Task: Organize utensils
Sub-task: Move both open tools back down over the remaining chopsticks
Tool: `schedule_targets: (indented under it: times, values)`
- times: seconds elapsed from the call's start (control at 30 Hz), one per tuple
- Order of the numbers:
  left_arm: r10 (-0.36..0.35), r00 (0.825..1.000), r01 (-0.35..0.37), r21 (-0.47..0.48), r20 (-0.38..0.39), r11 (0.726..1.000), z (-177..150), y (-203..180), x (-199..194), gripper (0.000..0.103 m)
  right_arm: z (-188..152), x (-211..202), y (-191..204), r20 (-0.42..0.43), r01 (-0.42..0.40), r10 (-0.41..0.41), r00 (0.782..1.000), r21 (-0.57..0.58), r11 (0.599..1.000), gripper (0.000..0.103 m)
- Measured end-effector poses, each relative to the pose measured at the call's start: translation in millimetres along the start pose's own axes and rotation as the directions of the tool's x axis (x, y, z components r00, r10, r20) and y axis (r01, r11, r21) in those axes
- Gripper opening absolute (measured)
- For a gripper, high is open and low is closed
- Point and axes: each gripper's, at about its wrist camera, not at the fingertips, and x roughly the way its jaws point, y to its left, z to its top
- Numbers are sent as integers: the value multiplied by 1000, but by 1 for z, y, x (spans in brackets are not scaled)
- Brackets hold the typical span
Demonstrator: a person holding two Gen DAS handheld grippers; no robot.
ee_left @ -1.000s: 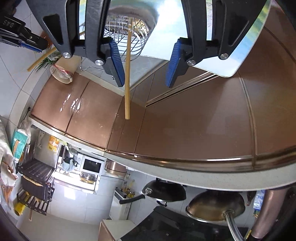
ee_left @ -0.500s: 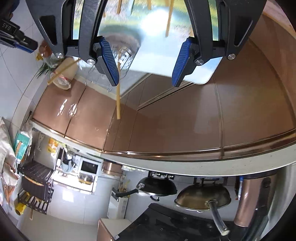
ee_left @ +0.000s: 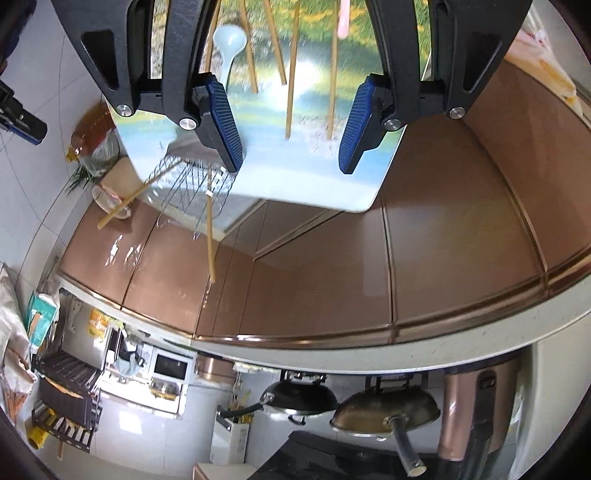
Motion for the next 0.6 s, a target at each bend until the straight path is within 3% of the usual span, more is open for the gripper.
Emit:
schedule_targets:
  times: [0.43,0.6]
  values:
    - [9,997,-9,-6,-72,1000,-35,17,-23,50,-16,-31,18,19,-21,22,1000,-30,999,27]
    - [-20,993,20,3,-117,1000,-47,16,-23,37,-23,-37,17,19,-23,23,1000,-27,999,27]
